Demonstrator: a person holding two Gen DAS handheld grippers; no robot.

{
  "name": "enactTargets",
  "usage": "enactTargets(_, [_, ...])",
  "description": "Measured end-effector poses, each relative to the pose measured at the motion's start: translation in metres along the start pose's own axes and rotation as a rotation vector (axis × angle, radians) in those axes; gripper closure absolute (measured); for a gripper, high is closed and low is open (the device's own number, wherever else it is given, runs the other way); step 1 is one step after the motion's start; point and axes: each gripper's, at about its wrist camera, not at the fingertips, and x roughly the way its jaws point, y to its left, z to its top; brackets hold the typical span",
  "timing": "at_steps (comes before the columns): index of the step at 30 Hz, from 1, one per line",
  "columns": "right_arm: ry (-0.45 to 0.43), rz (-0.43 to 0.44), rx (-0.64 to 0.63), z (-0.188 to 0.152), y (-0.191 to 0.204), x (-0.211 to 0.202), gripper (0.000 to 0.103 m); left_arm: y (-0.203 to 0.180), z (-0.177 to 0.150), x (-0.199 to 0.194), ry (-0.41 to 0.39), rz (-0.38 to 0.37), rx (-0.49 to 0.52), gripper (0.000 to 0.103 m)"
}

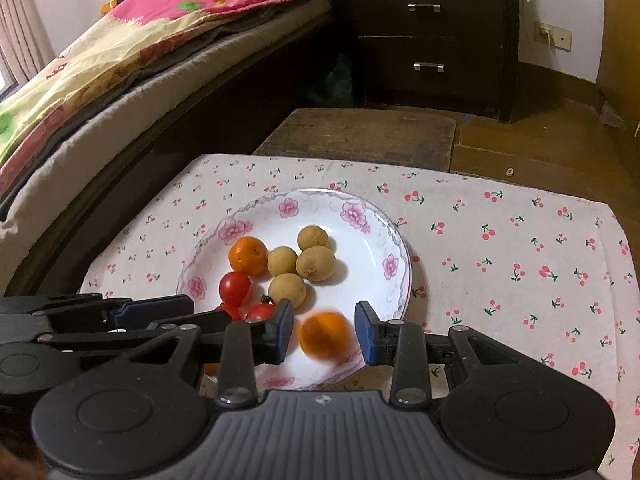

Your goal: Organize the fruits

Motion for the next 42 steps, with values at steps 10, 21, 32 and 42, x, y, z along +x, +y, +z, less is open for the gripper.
enactTargets(10, [-0.013, -0.004, 0.011, -0.001, 0.000, -0.006, 0.066, 0.000, 0.003, -0.006, -0.021, -0.009, -0.010, 0.056])
enactTargets(21, [0.000, -0.072, 0.037, -0.020, -0.002, -0.034, 0.062, 0.001, -0.016, -0.028, -0.037, 0.074, 0.014, 0.042])
enactTargets(32, [0.016, -0.086, 0.048, -0.060, 0.014, -0.068, 0.056, -0.011, -0.051, -0.059, -0.048, 0.151, 0.069, 0.025])
enactTargets(42, [0.000, -0.078, 0.057, -0.087, 0.029, -0.098, 0.052, -0.015, -0.075, -0.084, -0.080, 0.226, 0.069, 0.003])
